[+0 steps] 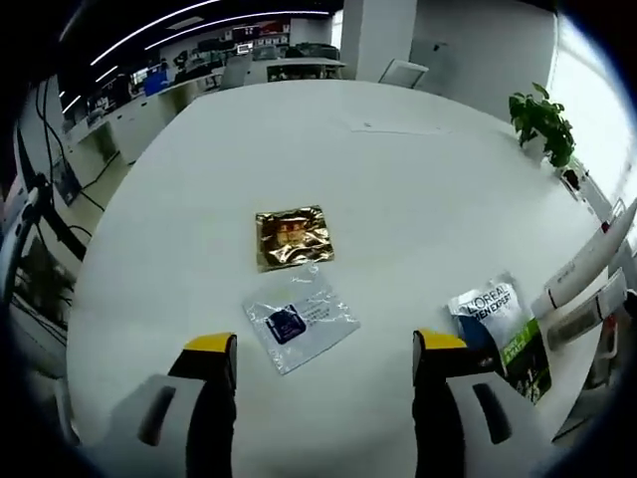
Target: Arrange the skincare products in the storage area until every visible bottle or jar stands upright without overlapping.
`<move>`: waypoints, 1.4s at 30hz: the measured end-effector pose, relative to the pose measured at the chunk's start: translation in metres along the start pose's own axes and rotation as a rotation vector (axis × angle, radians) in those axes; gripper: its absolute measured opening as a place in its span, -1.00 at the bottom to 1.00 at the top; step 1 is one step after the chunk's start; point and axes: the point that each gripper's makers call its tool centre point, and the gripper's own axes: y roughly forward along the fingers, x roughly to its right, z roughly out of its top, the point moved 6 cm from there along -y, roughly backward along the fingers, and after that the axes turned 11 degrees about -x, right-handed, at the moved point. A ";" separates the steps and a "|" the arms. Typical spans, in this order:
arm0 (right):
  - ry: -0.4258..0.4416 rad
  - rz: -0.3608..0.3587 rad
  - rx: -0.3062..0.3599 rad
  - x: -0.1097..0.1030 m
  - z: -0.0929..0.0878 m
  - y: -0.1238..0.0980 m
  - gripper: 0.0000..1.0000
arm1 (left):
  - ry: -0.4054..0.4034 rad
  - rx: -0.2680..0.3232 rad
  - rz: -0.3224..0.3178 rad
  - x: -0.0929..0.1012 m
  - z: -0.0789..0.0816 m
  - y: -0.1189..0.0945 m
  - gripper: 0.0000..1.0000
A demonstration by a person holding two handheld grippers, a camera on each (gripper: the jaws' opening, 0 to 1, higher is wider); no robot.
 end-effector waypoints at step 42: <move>-0.024 -0.007 -0.020 -0.003 0.000 0.003 0.94 | 0.012 0.038 0.072 -0.010 0.001 0.004 -0.24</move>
